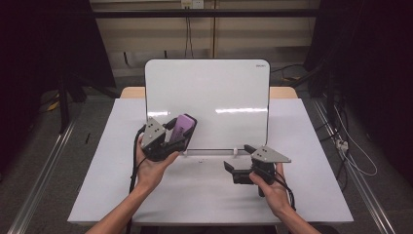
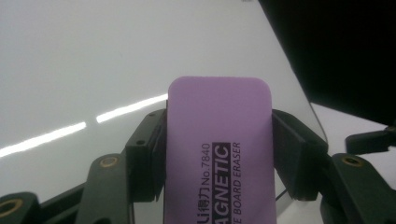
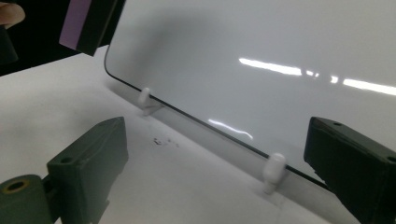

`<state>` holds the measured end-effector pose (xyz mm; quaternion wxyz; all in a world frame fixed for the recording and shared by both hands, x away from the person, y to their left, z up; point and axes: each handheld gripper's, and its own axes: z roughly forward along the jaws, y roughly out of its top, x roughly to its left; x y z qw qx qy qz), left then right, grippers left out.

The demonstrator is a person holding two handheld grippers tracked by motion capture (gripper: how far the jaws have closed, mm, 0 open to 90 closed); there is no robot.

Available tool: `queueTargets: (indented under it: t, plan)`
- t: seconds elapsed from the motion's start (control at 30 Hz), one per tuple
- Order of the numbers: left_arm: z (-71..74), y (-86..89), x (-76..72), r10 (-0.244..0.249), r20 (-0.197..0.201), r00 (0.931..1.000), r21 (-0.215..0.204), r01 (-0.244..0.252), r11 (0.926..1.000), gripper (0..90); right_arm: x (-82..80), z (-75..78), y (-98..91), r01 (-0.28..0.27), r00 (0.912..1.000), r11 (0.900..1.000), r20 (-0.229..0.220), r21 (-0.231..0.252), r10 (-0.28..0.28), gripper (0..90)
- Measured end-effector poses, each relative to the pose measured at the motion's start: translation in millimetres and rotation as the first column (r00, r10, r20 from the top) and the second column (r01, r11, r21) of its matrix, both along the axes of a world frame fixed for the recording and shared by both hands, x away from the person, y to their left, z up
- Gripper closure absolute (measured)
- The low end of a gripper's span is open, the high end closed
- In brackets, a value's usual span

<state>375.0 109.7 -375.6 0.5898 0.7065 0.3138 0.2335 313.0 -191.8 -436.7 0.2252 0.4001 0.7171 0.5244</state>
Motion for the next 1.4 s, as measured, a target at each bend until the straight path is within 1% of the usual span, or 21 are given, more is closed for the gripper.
queueTargets:
  t: [0.07, 0.1, 0.13, 0.2, 0.3, 0.4, 0.47, 0.57, 0.63, 0.73, 0.8, 0.87, 0.97, 1.0, 1.03, 1.1, 1.17, 1.23, 1.3, 1.33, 1.4]
  plan:
    - [-0.3, 0.3, -0.6, 0.002, -0.016, 0.9999, -0.018, -0.003, 0.9998, 41.1, 1.9, 0.4, 6.1, -0.012, 0.9999, 0.9999, 0.004, 0.006, 0.012, 6.9]
    - [-0.5, 0.6, -0.7, -0.004, -0.024, 0.9997, -0.017, 0.003, 0.9999, 41.2, 2.9, 0.6, 8.7, -0.017, 0.9998, 0.9998, 0.005, 0.012, 0.017, 7.2]
    - [-0.8, 0.9, -1.0, -0.006, -0.025, 0.9997, -0.023, 0.006, 0.9997, 41.1, 3.9, 1.1, 11.4, -0.022, 0.9997, 0.9996, 0.006, 0.017, 0.022, 7.2]
    - [-1.1, 1.5, -0.9, -0.008, -0.025, 0.9997, -0.02, 0.008, 0.9998, 41.1, 6.0, 2.6, 16.7, -0.027, 0.9995, 0.9995, 0.014, 0.015, 0.027, 7.3]
    - [-2.7, 1.4, -1.6, -0.007, -0.058, 0.9983, -0.062, 0.003, 0.9981, 41.1, 8.6, 5.5, 22.4, -0.055, 0.9979, 0.9974, 0.037, 0.047, 0.054, 6.3]
    - [-5.1, -0.7, -1.5, -0.005, -0.077, 0.997, -0.083, -0.001, 0.9965, 41.1, 9.5, 8.9, 28.8, -0.077, 0.9956, 0.9947, 0.059, 0.068, 0.073, 7.8]
    - [-6.9, -2.7, -2.3, -0.015, -0.109, 0.994, -0.111, 0.002, 0.9938, 41.1, 9.4, 9.3, 33.1, -0.088, 0.9943, 0.9919, 0.069, 0.092, 0.082, 8.5]
    - [-8.1, -4.6, -3.6, -0.023, -0.122, 0.9923, -0.13, 0.007, 0.9915, 41.2, 9.4, 7.7, 40.2, -0.095, 0.9934, 0.9879, 0.076, 0.123, 0.086, 10.6]
    - [-7.7, -6.2, -4.3, -0.024, -0.129, 0.9914, -0.144, 0.005, 0.9895, 41.1, 9.0, 6.7, 43.0, -0.089, 0.9934, 0.9838, 0.086, 0.156, 0.076, 12.1]
    - [-7.3, -9.0, -5.8, -0.027, -0.124, 0.992, -0.14, 0.01, 0.9901, 41.1, 7.5, 6.6, 45.1, -0.088, 0.9929, 0.9768, 0.096, 0.195, 0.07, 15.9]
    - [-7.2, -10.4, -6.2, -0.027, -0.134, 0.9906, -0.159, 0.005, 0.9873, 41.1, 6.0, 6.9, 45.5, -0.092, 0.9907, 0.9741, 0.118, 0.207, 0.068, 20.1]
    - [-6.5, -11.9, -6.8, -0.02, -0.131, 0.9912, -0.164, -0.001, 0.9865, 41.2, 4.8, 6.1, 46.9, -0.09, 0.9901, 0.9714, 0.125, 0.22, 0.063, 22.0]
    - [-5.7, -15.4, -7.6, -0.013, -0.128, 0.9917, -0.171, -0.009, 0.9852, 41.1, 3.0, 5.3, 51.4, -0.094, 0.99, 0.9621, 0.126, 0.256, 0.063, 29.8]
    - [-5.5, -17.5, -8.2, -0.01, -0.133, 0.9911, -0.179, -0.014, 0.9837, 41.1, 2.8, 5.2, 53.4, -0.09, 0.9908, 0.9559, 0.122, 0.279, 0.058, 32.8]
    - [-5.5, -19.0, -8.7, -0.015, -0.134, 0.9909, -0.174, -0.009, 0.9847, 41.1, 2.8, 5.0, 54.7, -0.086, 0.9915, 0.9503, 0.119, 0.299, 0.052, 34.9]
    - [-5.2, -22.8, -10.3, -0.016, -0.138, 0.9902, -0.187, -0.01, 0.9824, 41.1, 3.6, 4.5, 57.8, -0.081, 0.9933, 0.9401, 0.105, 0.331, 0.049, 35.4]
    - [-4.9, -26.7, -11.8, -0.02, -0.129, 0.9914, -0.18, -0.004, 0.9836, 41.1, 3.5, 3.4, 60.6, -0.082, 0.9946, 0.9332, 0.089, 0.35, 0.054, 36.6]
    - [-5.1, -29.9, -12.4, -0.022, -0.13, 0.9912, -0.185, -0.002, 0.9827, 41.1, 3.7, 3.6, 63.1, -0.088, 0.9943, 0.9261, 0.088, 0.367, 0.06, 39.9]
    - [-4.9, -32.0, -13.5, -0.026, -0.122, 0.9922, -0.181, 0.003, 0.9834, 41.1, 4.0, 4.2, 64.9, -0.087, 0.9947, 0.9208, 0.084, 0.38, 0.059, 40.6]
    - [-5.1, -33.3, -14.1, -0.027, -0.124, 0.9919, -0.183, 0.004, 0.9831, 41.1, 4.4, 3.7, 65.5, -0.083, 0.9956, 0.9167, 0.073, 0.391, 0.059, 41.1]
    - [-6.9, -34.8, -14.7, -0.031, -0.122, 0.9921, -0.18, 0.009, 0.9836, 41.1, 5.5, 1.6, 66.5, -0.078, 0.9965, 0.9139, 0.059, 0.398, 0.06, 42.9]
